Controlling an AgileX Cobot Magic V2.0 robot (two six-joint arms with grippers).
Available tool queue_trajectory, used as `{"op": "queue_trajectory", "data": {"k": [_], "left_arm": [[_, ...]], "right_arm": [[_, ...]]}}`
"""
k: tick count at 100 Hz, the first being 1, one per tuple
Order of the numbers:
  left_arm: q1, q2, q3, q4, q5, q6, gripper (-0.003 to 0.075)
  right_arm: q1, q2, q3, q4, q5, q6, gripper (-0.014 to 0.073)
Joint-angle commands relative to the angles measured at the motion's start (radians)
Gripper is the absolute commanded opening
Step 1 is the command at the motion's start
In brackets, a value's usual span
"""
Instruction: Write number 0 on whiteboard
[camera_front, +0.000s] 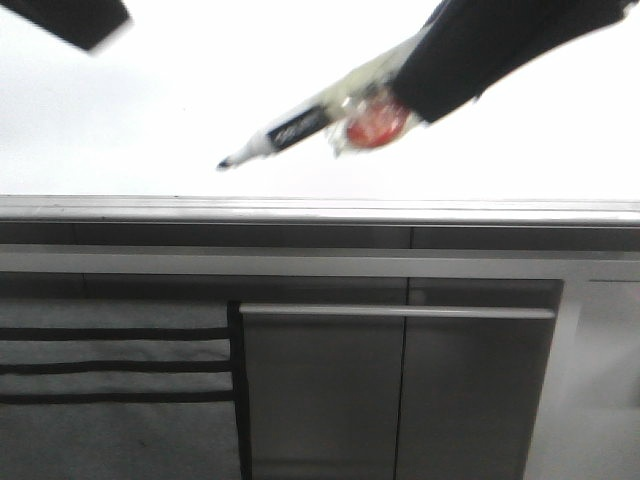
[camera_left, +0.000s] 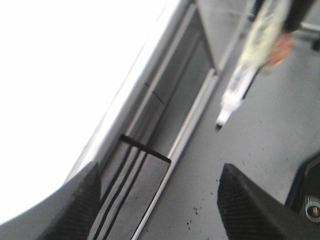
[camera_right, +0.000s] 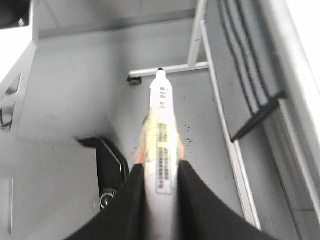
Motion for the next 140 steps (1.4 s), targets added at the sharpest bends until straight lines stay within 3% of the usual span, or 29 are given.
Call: {"op": "queue_trajectory", "data": {"k": [1,24,38,49,68,110,125,140], "left_arm": [[0.057,-0.060,-0.034,0.002,-0.048,-0.080,0.0461],[0.177,-0.161,0.005,0.001,-0.053,-0.268,0.0461],[0.210,-0.225,0.089,-0.013,-0.080,-0.309,0.0461],[0.211,-0.255,0.161,-0.045,-0.177,-0.313,0.0461],[0.211,-0.254,0.206,-0.052,-0.290,-0.315,0.0461],[0.211,-0.237,0.206,-0.052,-0.307,-0.315,0.0461],[0.211,-0.230,0.206,-0.052,-0.319,-0.315,0.0461],[0.211,-0.227,0.206,-0.052,-0.319,-0.315,0.0461]], "right_arm": [[-0.052,-0.062,-0.032,0.056,-0.019,0.118,0.0057],[-0.165,-0.142,0.006,0.056,-0.045,0.401,0.0057],[-0.196,-0.220,0.107,0.056,-0.219,0.506,0.0057],[-0.196,-0.263,0.178,0.066,-0.363,0.509,0.0057],[-0.196,-0.265,0.223,0.059,-0.314,0.503,0.0057],[-0.196,-0.258,0.227,0.043,-0.351,0.505,0.0057],[-0.196,-0.212,0.226,0.150,-0.407,0.507,0.0057],[-0.196,-0.090,0.136,0.155,-0.367,0.507,0.0057]]}}
